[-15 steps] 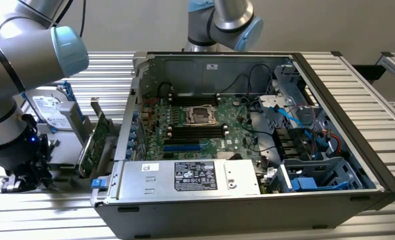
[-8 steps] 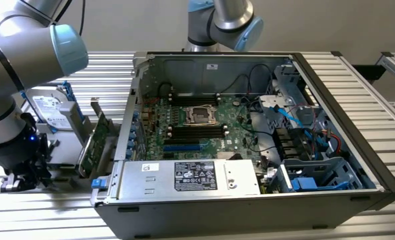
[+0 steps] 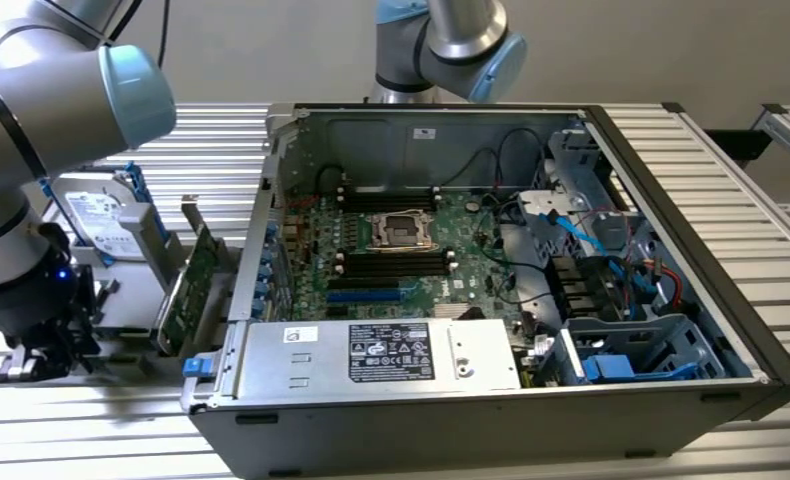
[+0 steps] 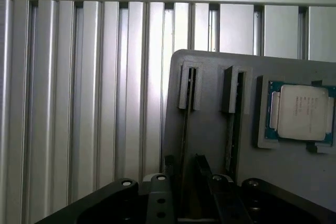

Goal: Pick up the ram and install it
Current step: 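Pick up the ram and move it above insertion slot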

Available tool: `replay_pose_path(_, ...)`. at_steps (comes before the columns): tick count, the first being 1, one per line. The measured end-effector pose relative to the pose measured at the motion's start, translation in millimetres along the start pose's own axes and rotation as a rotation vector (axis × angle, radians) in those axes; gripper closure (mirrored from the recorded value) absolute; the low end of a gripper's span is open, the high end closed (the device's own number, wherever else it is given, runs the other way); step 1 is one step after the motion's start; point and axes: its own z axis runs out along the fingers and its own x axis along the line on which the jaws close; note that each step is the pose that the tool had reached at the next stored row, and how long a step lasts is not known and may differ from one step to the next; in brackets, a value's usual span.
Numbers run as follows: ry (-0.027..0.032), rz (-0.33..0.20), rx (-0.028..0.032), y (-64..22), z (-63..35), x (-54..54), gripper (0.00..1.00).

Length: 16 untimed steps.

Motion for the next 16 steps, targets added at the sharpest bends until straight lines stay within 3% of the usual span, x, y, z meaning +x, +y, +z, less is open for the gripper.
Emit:
replay_pose_path(7,0.0004,0.003,-0.0006,0.1,-0.8,-0.1,0.7)
replay_pose_path(9,0.0007,0.004,-0.0007,0.1,-0.9,0.0,0.72)
replay_pose_path(11,0.001,0.004,-0.0007,0.1,-0.9,0.0,0.85)
replay_pose_path(16,0.0009,0.004,-0.0007,0.1,-0.8,0.0,0.86)
